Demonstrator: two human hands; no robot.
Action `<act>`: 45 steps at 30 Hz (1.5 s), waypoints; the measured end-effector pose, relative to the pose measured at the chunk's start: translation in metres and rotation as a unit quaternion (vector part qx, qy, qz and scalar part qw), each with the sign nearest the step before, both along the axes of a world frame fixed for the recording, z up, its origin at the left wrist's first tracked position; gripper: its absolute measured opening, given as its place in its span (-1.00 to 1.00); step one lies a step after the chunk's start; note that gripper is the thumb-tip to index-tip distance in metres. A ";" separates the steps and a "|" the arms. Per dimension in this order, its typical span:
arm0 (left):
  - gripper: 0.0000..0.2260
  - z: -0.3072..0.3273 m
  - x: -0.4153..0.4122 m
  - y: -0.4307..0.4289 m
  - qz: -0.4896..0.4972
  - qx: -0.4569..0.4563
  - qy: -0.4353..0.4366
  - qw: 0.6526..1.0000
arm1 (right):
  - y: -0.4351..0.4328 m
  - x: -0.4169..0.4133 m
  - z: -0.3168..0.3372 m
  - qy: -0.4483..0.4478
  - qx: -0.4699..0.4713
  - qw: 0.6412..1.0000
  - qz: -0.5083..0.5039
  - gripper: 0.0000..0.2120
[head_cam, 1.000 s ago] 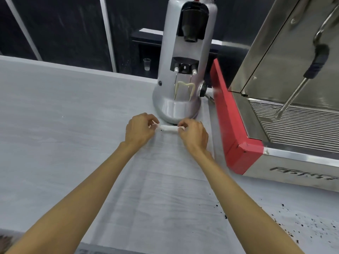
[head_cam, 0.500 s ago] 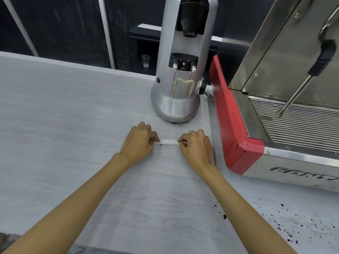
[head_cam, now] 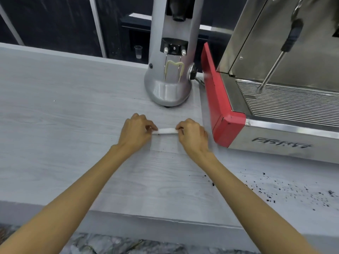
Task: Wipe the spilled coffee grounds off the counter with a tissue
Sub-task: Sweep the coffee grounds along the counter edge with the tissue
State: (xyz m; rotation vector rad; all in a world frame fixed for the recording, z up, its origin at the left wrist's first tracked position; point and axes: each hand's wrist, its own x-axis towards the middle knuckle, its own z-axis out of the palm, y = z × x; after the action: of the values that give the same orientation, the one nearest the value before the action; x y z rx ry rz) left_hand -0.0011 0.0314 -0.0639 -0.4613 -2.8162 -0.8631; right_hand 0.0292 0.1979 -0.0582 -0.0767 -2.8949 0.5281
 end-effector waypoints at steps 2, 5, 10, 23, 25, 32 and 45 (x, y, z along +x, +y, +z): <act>-0.78 0.000 -0.002 0.007 -0.005 -0.005 -0.021 1.000 | -0.001 -0.003 -0.005 -0.014 0.034 0.999 -0.007 -0.74; -0.76 -0.004 0.010 0.014 -0.030 -0.010 -0.021 0.999 | 0.006 0.010 -0.006 -0.026 0.067 0.997 -0.012 -0.75; -0.77 -0.010 0.051 0.019 -0.114 -0.052 0.038 0.991 | 0.029 0.062 -0.009 -0.024 0.082 0.996 -0.005 -0.75; -0.83 0.022 0.052 -0.014 -0.049 -0.015 0.006 0.999 | 0.006 0.055 0.023 -0.012 0.032 0.999 0.036 -0.80; -0.81 0.021 0.045 -0.025 -0.023 -0.026 -0.004 0.999 | -0.008 0.035 0.020 -0.020 0.024 0.998 0.047 -0.79; -0.78 -0.003 0.072 -0.024 -0.020 -0.043 -0.044 0.998 | -0.013 0.040 -0.002 -0.019 0.049 0.995 0.084 -0.78; -0.79 -0.004 0.123 0.047 -0.124 0.036 -0.042 0.991 | 0.079 0.121 0.011 0.002 -0.014 1.000 -0.009 -0.88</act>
State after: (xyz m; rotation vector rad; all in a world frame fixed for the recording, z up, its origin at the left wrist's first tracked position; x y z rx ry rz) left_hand 0.1215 0.0786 -0.0675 -0.7952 -2.8317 -1.0495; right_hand 0.1501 0.2765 -0.0473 -0.1064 -2.8801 0.5634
